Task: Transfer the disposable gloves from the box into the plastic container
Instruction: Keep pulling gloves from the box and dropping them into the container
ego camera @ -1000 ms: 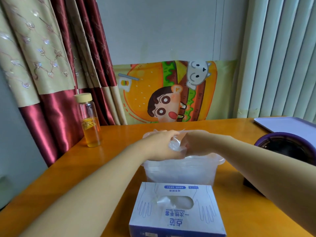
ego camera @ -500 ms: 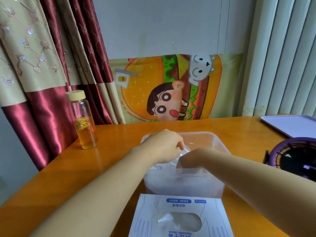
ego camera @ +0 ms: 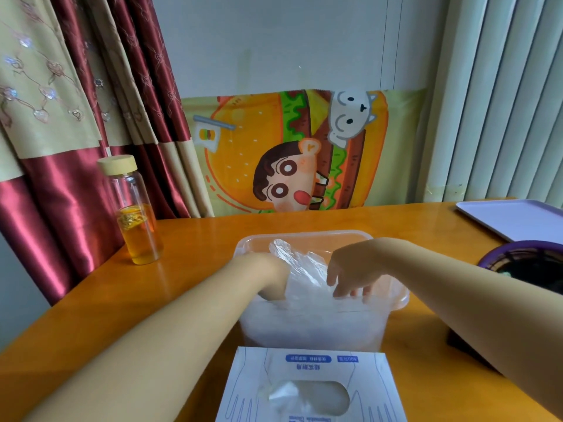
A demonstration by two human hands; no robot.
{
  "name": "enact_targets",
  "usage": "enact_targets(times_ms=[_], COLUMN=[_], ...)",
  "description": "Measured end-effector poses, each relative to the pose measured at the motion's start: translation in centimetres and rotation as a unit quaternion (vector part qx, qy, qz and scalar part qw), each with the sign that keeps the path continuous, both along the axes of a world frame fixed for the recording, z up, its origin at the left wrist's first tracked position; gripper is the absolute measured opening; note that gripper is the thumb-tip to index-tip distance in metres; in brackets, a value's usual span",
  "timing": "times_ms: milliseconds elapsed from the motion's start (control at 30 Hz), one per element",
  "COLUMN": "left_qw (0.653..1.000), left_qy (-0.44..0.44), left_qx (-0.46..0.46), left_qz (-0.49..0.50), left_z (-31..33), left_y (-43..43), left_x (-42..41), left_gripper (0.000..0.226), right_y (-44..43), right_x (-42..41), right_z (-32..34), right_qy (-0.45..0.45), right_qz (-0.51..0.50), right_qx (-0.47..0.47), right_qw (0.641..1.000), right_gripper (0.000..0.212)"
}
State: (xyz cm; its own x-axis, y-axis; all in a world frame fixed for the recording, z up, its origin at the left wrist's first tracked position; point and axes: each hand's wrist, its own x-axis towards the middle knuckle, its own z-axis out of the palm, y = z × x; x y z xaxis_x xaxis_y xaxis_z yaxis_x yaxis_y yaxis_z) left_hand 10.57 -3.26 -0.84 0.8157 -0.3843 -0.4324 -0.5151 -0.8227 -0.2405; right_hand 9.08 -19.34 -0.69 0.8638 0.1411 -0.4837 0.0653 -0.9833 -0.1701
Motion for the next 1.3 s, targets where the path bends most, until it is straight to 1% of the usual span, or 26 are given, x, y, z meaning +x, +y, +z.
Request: enact_targets(times_ms=[67,100,133,233,333,400,467,533,600,633,700,733,800,833,900,967,1067,1200,1300], left_qw=[0.997,0.993,0.989,0.973,0.948,0.924,0.899,0.888,0.899,0.910,0.937,0.950,0.969,0.974,0.977,0.976,0.978,0.978,0.976], left_qy=[-0.001,0.007,0.014,0.001,-0.035,-0.080,-0.113,-0.112,-0.083,-0.059,0.004,0.034,0.068,0.073,0.079,0.085,0.083,0.082,0.078], left_qx=[-0.077,-0.114,-0.147,-0.226,-0.313,-0.369,-0.420,-0.444,-0.429,-0.408,-0.346,-0.307,-0.235,-0.211,-0.196,-0.199,-0.189,-0.193,-0.204], left_qz=[-0.003,0.003,0.011,0.042,0.053,0.060,0.059,0.049,0.040,0.038,0.040,0.039,0.030,0.022,0.008,0.001,-0.002,0.002,0.002], left_z=[1.4,2.1,2.7,4.4,4.6,4.1,3.5,2.7,1.8,1.4,0.2,-0.4,-1.8,-2.4,-3.2,-3.4,-3.5,-3.7,-3.7], left_y=[1.2,2.0,2.7,4.9,7.0,8.1,8.8,9.1,9.1,9.0,8.7,8.5,7.9,7.7,7.4,7.2,7.2,7.4,7.5], left_x=[-0.1,-0.3,-0.7,-2.3,-3.7,-4.9,-6.5,-8.4,-9.9,-10.4,-11.1,-11.3,-11.5,-11.7,-12.0,-12.2,-12.2,-12.2,-12.3], left_gripper=[0.048,0.049,0.045,0.052,0.033,0.023,0.016,0.011,0.008,0.008,0.016,0.025,0.053,0.066,0.078,0.081,0.081,0.081,0.080], right_y=[-0.2,-0.3,-0.4,-0.2,0.9,1.7,2.3,2.8,3.3,3.5,4.0,4.2,4.4,4.5,4.6,4.7,4.8,4.8,5.0], right_x=[-0.6,-1.0,-1.5,-4.0,-7.4,-9.6,-11.3,-12.6,-13.3,-13.5,-13.8,-13.7,-13.3,-13.1,-12.5,-11.9,-11.4,-11.8,-12.7], right_z=[0.8,1.2,1.6,2.8,3.4,3.2,2.7,2.0,1.1,0.6,-1.0,-1.8,-3.3,-4.0,-5.2,-5.9,-7.1,-8.7,-8.4], right_qy=[-0.035,-0.066,-0.100,-0.188,-0.234,-0.248,-0.281,-0.304,-0.292,-0.273,-0.225,-0.207,-0.187,-0.181,-0.177,-0.189,-0.225,-0.315,-0.337], right_qz=[0.003,0.011,0.025,0.075,0.134,0.165,0.186,0.199,0.214,0.221,0.233,0.237,0.237,0.237,0.245,0.241,0.209,0.175,0.138], right_qx=[0.032,0.041,0.048,0.076,0.087,0.059,0.030,0.042,0.056,0.053,0.027,0.010,-0.003,-0.001,-0.004,0.003,0.059,0.140,0.216], right_qw=[0.999,0.997,0.994,0.976,0.959,0.953,0.941,0.931,0.931,0.935,0.946,0.949,0.953,0.955,0.953,0.952,0.950,0.922,0.906], right_gripper=[0.044,0.042,0.040,0.033,0.025,0.025,0.026,0.025,0.023,0.023,0.027,0.031,0.038,0.040,0.040,0.036,0.026,0.014,0.012])
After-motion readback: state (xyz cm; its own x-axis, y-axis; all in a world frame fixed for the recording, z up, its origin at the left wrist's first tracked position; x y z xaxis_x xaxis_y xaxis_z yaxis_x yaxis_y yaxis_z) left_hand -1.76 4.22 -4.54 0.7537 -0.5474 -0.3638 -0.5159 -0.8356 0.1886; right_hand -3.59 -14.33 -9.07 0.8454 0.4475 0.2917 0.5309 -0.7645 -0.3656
